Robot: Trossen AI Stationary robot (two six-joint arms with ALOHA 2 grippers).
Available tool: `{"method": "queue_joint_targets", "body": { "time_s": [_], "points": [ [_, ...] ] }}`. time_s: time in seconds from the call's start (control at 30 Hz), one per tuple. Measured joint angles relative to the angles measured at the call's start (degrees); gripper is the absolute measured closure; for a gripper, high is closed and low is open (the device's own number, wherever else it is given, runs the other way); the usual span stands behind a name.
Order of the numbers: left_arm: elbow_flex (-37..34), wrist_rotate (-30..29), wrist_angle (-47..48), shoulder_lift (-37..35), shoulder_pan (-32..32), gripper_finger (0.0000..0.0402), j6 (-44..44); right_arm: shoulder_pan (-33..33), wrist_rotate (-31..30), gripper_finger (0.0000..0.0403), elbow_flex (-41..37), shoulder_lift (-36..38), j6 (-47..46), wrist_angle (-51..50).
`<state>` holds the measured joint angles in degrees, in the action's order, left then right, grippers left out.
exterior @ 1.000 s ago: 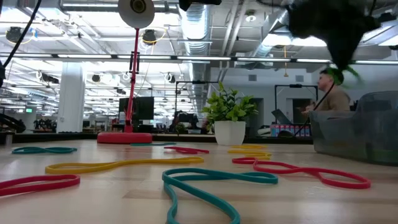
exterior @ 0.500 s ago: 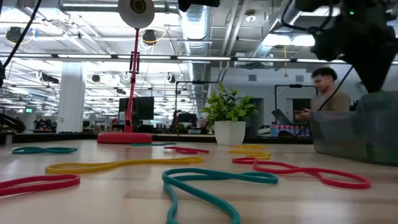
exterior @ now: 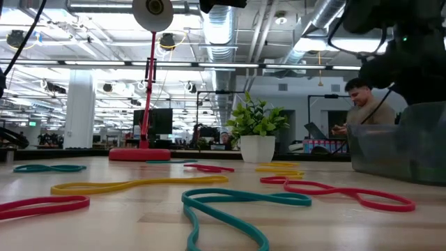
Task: Pick and place items into bin
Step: Put the green rubber band into the black bin, then put the yellow rubber band into the black bin
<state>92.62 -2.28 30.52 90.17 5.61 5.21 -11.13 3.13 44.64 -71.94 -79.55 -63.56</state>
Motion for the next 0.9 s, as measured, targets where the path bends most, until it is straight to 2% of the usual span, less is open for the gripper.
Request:
{"method": "queue_joint_targets", "body": {
  "time_s": [0.4,0.9],
  "points": [
    [0.0,-0.09,-0.5,0.0,0.0,0.031,0.02,0.02,-0.19,0.0346,0.0,-0.59,-0.19,-2.68],
    [0.0,-0.09,-0.45,0.0,0.0,0.031,-0.34,0.02,-0.17,0.0308,1.01,-0.37,-1.6,0.22]
  ]
}}
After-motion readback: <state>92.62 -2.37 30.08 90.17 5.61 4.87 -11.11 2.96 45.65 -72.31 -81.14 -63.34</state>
